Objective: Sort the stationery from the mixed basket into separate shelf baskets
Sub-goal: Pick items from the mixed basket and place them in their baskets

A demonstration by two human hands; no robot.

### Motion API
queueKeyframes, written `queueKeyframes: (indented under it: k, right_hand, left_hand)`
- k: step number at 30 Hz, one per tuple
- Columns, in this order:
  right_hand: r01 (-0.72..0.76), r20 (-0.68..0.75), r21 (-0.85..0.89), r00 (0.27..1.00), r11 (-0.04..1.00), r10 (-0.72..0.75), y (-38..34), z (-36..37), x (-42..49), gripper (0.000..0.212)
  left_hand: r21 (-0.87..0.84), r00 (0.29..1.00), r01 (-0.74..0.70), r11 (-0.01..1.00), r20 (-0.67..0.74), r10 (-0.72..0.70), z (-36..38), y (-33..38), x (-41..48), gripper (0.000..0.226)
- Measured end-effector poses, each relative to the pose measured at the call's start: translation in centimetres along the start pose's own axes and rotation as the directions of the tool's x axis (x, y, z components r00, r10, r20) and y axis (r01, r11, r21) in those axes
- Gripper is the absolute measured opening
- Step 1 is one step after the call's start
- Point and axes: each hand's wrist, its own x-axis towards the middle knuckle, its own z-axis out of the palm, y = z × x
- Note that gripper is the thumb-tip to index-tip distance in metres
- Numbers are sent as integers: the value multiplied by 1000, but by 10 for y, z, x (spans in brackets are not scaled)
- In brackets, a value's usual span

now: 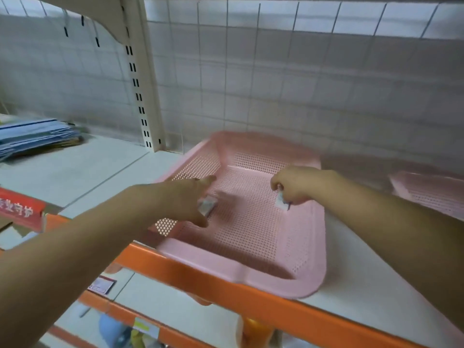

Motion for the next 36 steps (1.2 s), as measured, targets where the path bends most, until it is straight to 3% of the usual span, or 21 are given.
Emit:
queueKeyframes:
  k: [2,6,8,18,22,28,33,36]
  right_hand:
    - [-12,20,-67,1000,998,13,1,1,0,47]
    - [-24,102,-126,994,992,37,0,-1,0,54]
    - [-62,102,-127,992,990,75,-3,-3,0,55]
    - [-206,22,-40,978,978,207,-7,3,7,36]
    - [-236,-8,-48,972,971,236,-11,2,4,31]
    - [-212,-76,40,974,977,214,-12,0,1,26]
    - [-187,-310,239,915,953,258,-12,-11,-9,20]
    - [-222,-378,239,876,945,301,-6,-18,-25,27]
  left_hand:
    - [87,994,5,996,105,-14,-1,2,20,105]
    - [197,985,-45,979,170,11,-3,-2,45,58]
    - [158,984,-69,985,174,41,-3,-9,51,50]
    - [43,979,-153,987,139,146,4,-17,64,74]
    - [51,980,-147,988,142,138,4,-15,67,64]
    - [59,986,-166,984,1,167,8,-18,70,31]
    - [53,959,-220,974,-172,226,-4,-15,66,8]
    - [74,932,-267,961,-234,277,-20,-5,64,20]
